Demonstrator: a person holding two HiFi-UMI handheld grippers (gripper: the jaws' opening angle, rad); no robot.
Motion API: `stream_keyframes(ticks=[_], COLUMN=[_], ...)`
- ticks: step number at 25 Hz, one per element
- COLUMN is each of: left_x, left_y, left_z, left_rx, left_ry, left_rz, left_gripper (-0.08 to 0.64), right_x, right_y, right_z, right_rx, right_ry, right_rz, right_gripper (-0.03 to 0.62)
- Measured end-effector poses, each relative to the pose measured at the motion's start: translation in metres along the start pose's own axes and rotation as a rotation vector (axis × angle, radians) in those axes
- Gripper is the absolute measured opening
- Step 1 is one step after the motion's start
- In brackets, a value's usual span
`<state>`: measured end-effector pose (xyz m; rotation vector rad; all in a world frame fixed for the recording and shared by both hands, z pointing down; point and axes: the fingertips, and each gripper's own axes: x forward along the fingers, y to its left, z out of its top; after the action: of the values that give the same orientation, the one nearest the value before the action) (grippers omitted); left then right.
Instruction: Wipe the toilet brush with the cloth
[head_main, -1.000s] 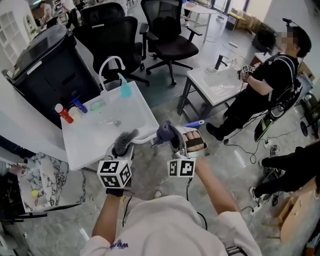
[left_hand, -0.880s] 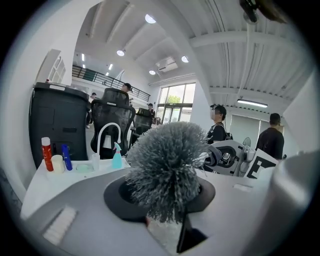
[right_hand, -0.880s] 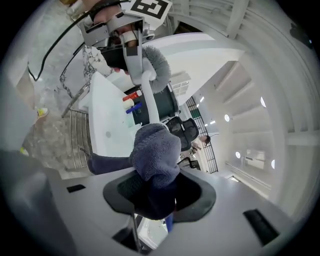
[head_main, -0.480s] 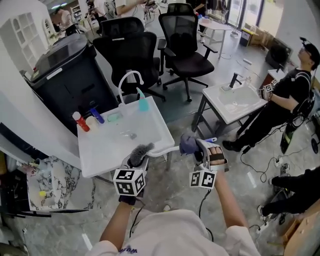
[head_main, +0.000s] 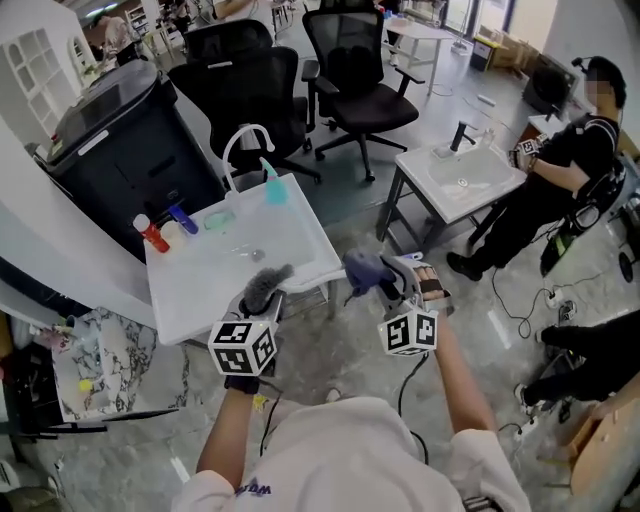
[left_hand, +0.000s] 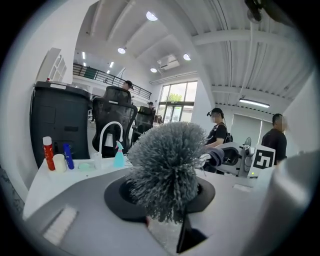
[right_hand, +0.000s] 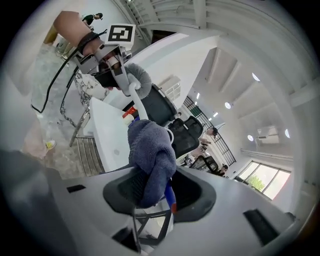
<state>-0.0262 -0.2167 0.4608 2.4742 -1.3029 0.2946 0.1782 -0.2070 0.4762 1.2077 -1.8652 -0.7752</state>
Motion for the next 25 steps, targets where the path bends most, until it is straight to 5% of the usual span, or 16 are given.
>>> stream_keyframes(ticks=[9,15,18,22,25], left_x=[-0.004,0.0,0.004,0.003,0.001], left_y=[-0.008,-0.028,-0.038,-0.043,-0.035], left_z=[-0.008,-0.017,-0.021,-0.023,-0.021], left_rx=[-0.2,-0.167,-0.169,-0.173,-0.146], left_ry=[0.002,0.037,0.046,0.049,0.048], left_rz=[-0.024,-0.038,-0.054,-0.068,-0.048], left_gripper=[0.127,0.127,0.127,0.127,0.127], right_x=[-0.015,-0.013,-0.011,-0.015,-0.017], right_y=[-0.01,0.029,0.047,0.063,0.065], right_z=[0.039,0.079,0.101,0.13,0.133], right_rx=[-0.087,-0.145,-0.172,-0.267,-0.203], right_ry=[-0.001,-0.058,-0.076,-0.124,-0.16], right_rz=[-0.146,-0.128,-0.123,-0.187,-0.132], right_gripper=[0.16,0.165,0.253,0.187,0.156])
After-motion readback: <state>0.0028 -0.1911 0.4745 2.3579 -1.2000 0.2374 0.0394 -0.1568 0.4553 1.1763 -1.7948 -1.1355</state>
